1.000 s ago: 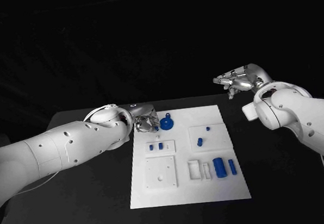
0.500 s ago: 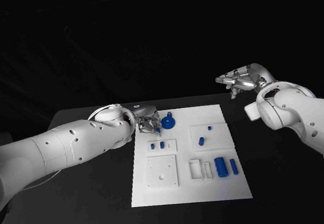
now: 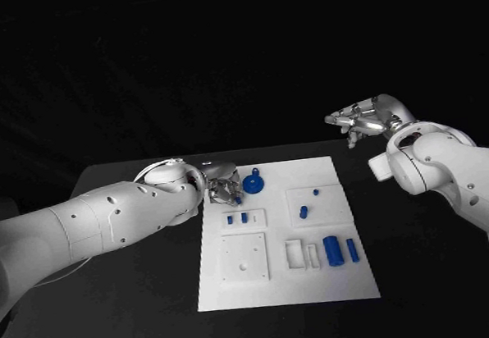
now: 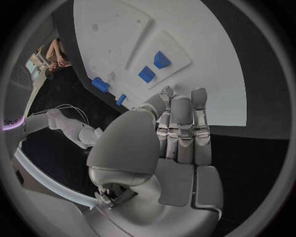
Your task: Assemble the parts on the task board
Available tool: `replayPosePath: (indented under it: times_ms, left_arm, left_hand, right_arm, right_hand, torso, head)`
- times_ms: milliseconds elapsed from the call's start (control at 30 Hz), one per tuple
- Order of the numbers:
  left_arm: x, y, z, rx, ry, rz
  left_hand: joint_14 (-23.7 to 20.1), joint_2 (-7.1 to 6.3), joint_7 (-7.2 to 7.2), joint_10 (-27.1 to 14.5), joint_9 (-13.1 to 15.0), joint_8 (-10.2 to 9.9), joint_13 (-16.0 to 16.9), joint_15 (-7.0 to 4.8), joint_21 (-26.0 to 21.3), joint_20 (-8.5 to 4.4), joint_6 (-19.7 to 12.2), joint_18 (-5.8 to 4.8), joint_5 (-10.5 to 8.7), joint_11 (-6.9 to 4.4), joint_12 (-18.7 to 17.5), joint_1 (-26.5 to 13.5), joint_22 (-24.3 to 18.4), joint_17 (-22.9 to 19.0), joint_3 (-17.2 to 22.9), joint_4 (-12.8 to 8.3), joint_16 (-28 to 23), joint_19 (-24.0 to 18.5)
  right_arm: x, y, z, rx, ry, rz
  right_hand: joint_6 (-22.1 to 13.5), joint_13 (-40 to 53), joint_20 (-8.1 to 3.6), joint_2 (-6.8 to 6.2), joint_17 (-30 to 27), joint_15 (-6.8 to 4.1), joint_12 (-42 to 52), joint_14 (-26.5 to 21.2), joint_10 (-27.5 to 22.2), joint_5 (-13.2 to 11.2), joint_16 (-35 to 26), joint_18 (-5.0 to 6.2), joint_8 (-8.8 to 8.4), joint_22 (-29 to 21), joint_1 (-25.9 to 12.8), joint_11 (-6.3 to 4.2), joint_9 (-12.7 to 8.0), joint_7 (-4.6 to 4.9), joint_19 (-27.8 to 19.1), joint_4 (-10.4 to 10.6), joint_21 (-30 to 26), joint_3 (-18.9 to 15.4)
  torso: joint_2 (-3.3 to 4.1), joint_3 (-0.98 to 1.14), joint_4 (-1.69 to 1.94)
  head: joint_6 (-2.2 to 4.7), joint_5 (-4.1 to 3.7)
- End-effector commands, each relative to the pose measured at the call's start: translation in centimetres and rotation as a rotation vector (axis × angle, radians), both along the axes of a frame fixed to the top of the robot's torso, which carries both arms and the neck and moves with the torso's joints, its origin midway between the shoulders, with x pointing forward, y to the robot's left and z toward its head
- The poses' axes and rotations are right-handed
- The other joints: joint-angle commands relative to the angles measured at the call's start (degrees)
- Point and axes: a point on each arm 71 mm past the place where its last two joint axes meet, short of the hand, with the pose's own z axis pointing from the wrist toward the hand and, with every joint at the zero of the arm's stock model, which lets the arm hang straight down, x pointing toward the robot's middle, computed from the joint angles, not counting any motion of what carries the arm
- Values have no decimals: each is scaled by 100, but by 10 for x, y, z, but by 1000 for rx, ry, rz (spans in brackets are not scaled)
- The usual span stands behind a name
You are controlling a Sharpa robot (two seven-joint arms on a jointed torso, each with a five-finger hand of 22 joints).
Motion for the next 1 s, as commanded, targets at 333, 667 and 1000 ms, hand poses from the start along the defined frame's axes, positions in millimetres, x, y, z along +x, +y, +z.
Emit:
replayPosePath:
  times_ms: [333,667,1000]
  left_arm:
    - [-2,-3,-4,15,15,-14]
    - [-2,-1,-7,29,13,-9]
    - [-3,-3,-9,33,-9,-10]
  left_hand:
    - [-35,-13,0,43,6,5,-4,-28,31,-2,41,69,-66,-7,17,10,115,-12,-53,-32,-56,-35]
    - [-35,-13,0,43,6,5,-4,-28,31,-2,41,69,-66,-7,17,10,115,-12,-53,-32,-56,-35]
    - [-28,8,-5,62,6,5,-4,-34,46,-14,67,60,-63,-14,18,22,114,-5,-72,-48,-54,-31]
  right_arm:
    - [0,3,0,1,-2,23]
    - [0,4,0,3,-1,25]
    - [0,4,0,3,-2,26]
  right_hand:
    - [-36,-15,-1,6,-11,-1,35,-32,-43,38,33,6,-4,16,7,-13,-5,-4,118,35,-44,13]
    - [-36,-15,-1,6,-11,-1,35,-32,-43,38,33,6,-4,16,7,-13,-5,-4,118,35,-44,13]
    - [-36,-15,-1,6,-11,-1,35,-32,-43,38,33,6,-4,16,7,-13,-5,-4,118,35,-44,13]
  torso:
    - [1,-1,-3]
    - [-2,4,0]
    - [2,3,-2]
  head:
    - [-10,-60]
    - [-19,-41]
    - [-10,-29]
